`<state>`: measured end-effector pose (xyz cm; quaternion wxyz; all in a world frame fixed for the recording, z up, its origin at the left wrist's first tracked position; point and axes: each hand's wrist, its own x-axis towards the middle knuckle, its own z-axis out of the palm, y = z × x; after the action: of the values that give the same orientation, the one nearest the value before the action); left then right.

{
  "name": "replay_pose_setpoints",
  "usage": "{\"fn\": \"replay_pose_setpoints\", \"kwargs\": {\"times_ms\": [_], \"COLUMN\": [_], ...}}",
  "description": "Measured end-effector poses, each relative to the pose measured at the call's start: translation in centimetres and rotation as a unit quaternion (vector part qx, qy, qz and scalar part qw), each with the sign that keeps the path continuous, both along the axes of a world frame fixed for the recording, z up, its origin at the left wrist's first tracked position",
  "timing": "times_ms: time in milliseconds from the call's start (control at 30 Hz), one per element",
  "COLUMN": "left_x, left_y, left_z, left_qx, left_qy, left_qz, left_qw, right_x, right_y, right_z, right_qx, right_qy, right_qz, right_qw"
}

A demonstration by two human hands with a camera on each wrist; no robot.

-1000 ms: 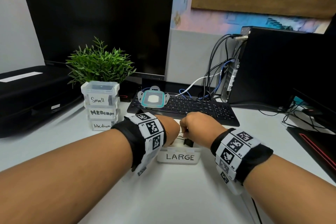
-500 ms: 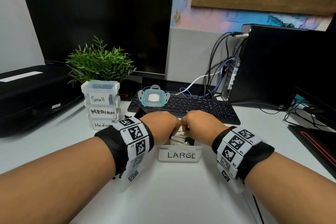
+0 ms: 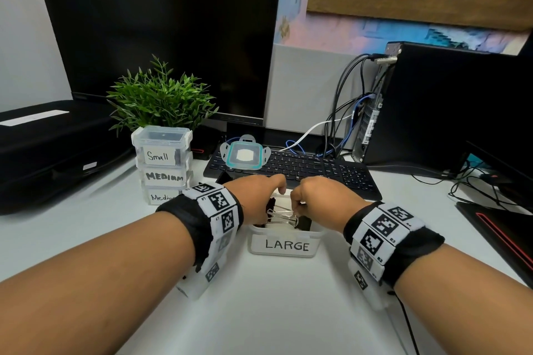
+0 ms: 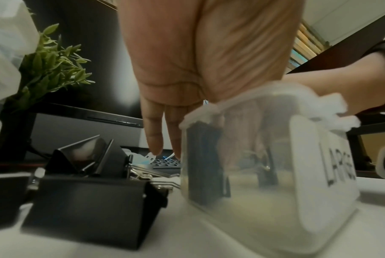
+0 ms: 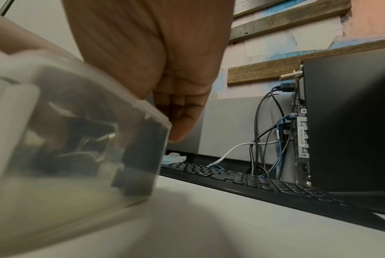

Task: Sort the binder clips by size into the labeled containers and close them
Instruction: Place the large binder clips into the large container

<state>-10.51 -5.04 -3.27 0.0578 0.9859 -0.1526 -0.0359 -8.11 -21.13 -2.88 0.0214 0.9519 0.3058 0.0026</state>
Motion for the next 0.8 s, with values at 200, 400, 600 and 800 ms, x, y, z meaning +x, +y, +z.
{"fn": "replay_pose_setpoints", "kwargs": {"times_ms": [200, 400, 600, 800], "left_x": [0.4, 0.8, 0.8, 0.3], "left_y": [-0.1, -0.1, -0.1, 0.4], "left_z": [0.0, -0.2, -0.2, 0.0], "left_qx": [0.043, 0.057, 0.057, 0.053], "left_qy": [-0.001, -0.003, -0.009, -0.008], "left_qz": [-0.038, -0.037, -0.028, -0.036], "left_qw": [0.998, 0.998, 0.998, 0.998], "right_x": [0.0, -0.1, 0.4, 1.3], "right_y": [-0.2, -0.8, -1.0, -0.5], "right_z": [0.3, 0.7, 0.5, 2.3], "right_qx": [0.011, 0.026, 0.009, 0.063], "right_qy": [0.024, 0.047, 0.034, 0.051], "right_qz": [-0.009, -0.026, -0.026, -0.023], "right_qw": [1.0, 0.998, 0.999, 0.996]}}
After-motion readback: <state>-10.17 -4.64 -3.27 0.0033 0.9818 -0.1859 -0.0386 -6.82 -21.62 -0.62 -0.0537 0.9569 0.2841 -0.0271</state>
